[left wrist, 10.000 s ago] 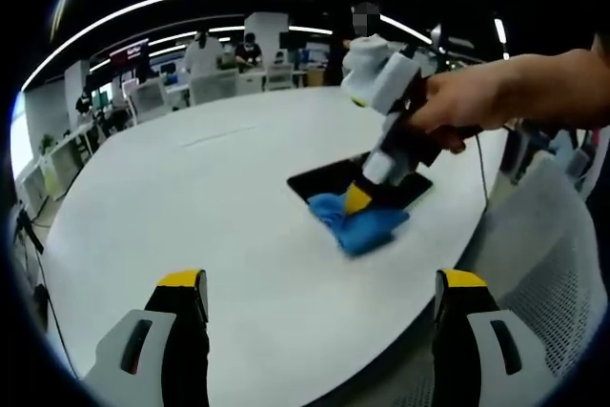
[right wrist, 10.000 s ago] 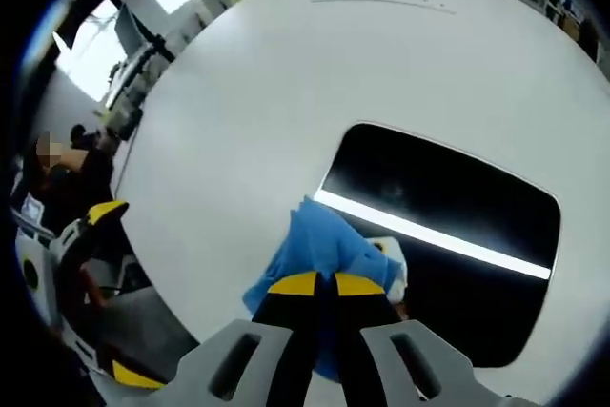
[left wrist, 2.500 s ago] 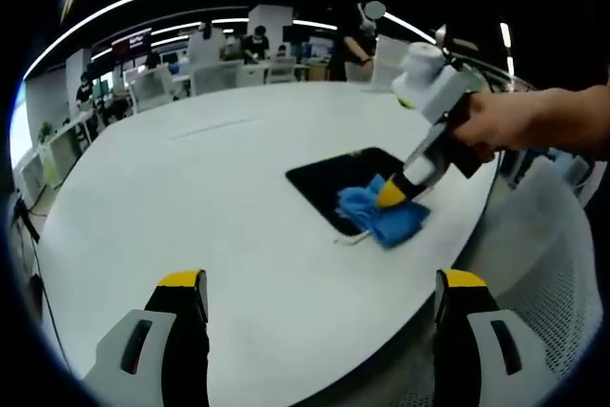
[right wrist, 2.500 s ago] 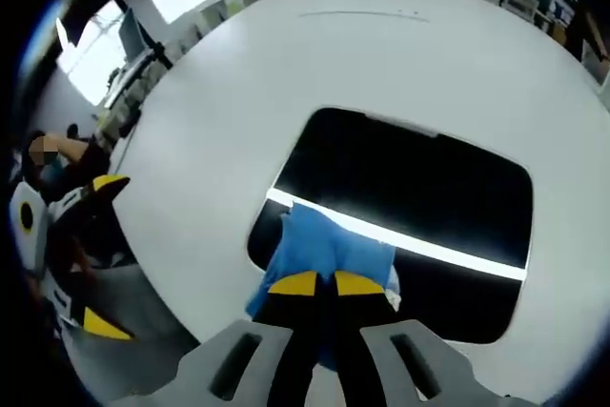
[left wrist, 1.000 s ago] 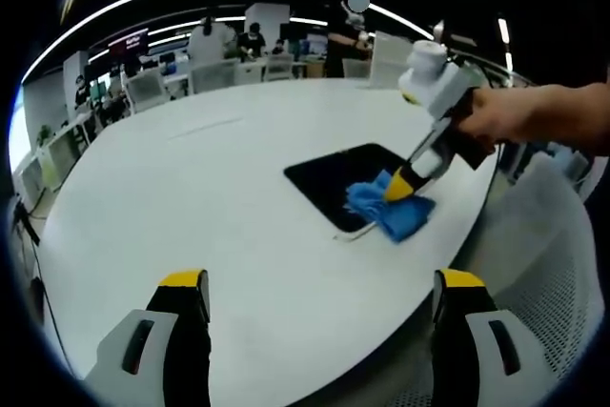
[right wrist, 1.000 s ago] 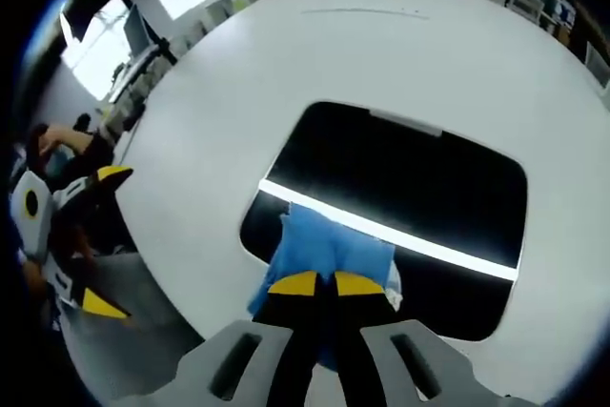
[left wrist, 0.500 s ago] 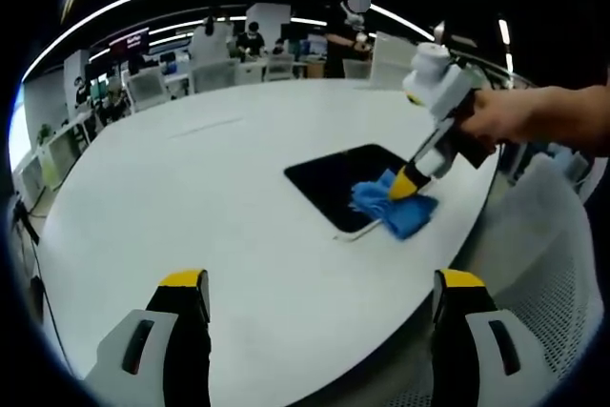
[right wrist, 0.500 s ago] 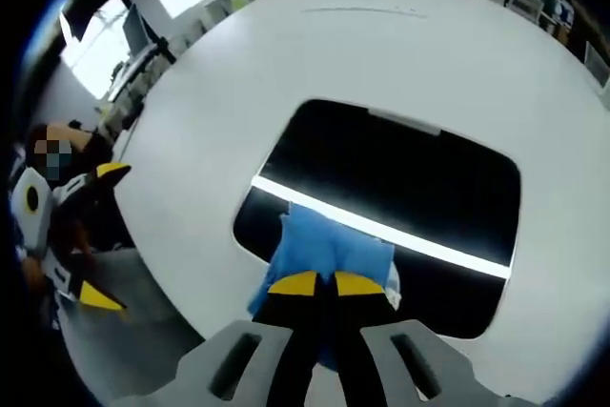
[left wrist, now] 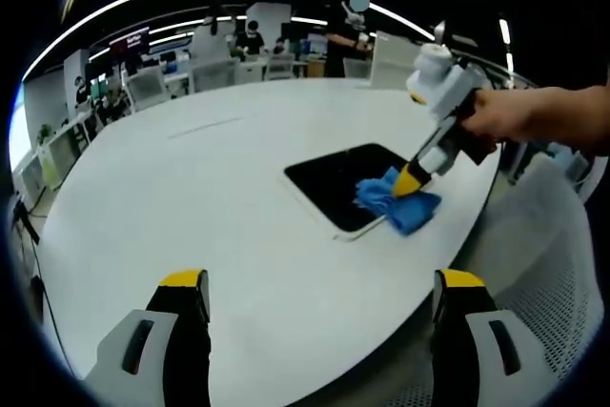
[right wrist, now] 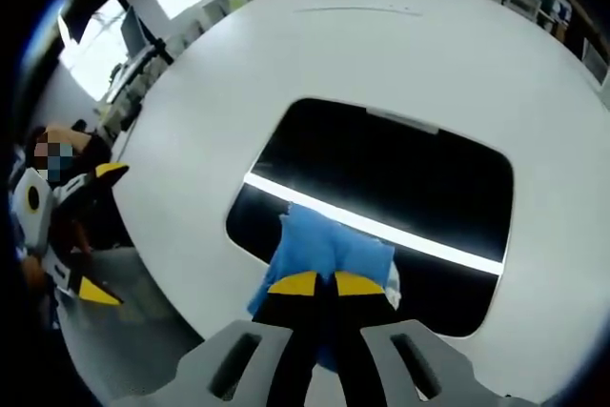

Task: Wipe the mirror surface with the cleaning cloth until all visible marks leave the cleaned area.

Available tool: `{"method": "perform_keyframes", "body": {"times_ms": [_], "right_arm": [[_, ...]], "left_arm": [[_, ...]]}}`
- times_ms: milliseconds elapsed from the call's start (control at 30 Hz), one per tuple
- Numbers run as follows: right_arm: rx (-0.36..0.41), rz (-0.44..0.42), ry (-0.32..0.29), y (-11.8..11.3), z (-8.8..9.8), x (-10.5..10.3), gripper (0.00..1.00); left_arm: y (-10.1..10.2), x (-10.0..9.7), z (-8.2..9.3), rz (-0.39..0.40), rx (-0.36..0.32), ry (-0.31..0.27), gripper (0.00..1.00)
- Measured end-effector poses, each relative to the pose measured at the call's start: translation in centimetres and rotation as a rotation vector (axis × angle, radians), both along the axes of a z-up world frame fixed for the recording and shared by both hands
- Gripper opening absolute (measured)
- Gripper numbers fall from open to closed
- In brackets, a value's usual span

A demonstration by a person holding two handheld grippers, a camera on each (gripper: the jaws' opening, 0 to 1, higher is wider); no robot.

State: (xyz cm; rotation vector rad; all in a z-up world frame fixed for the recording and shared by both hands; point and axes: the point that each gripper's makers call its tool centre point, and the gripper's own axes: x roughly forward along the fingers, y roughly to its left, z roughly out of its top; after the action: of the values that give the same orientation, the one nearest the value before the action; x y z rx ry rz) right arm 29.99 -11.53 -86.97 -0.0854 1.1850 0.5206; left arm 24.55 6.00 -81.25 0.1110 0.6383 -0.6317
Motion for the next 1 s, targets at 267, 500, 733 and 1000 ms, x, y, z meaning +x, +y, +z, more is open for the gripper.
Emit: {"method": "perform_keyframes", "body": {"times_ms": [267, 500, 733, 1000], "right_arm": [[-0.01, -0.002, 0.013, -0.1, 0.0, 0.8, 0.0], [-0.014, -0.005, 0.01, -0.1, 0.0, 1.9, 0.0], [-0.025, 0.0, 0.004, -0.1, 0.0, 3.3, 0.0], [-0.043, 0.013, -0.002, -0.1, 0.0, 5.2, 0.0]], "left_arm": [[0.0, 0.0, -0.1, -0.001, 0.004, 0.003, 0.97], [0.0, -0.1, -0.1, -0.001, 0.003, 0.007, 0.98], [0.0, -0.1, -0.1, 0.002, 0.002, 0.008, 0.98], [-0.1, -0.2, -0.1, -0.018, 0.023, -0.004, 0.98]]}}
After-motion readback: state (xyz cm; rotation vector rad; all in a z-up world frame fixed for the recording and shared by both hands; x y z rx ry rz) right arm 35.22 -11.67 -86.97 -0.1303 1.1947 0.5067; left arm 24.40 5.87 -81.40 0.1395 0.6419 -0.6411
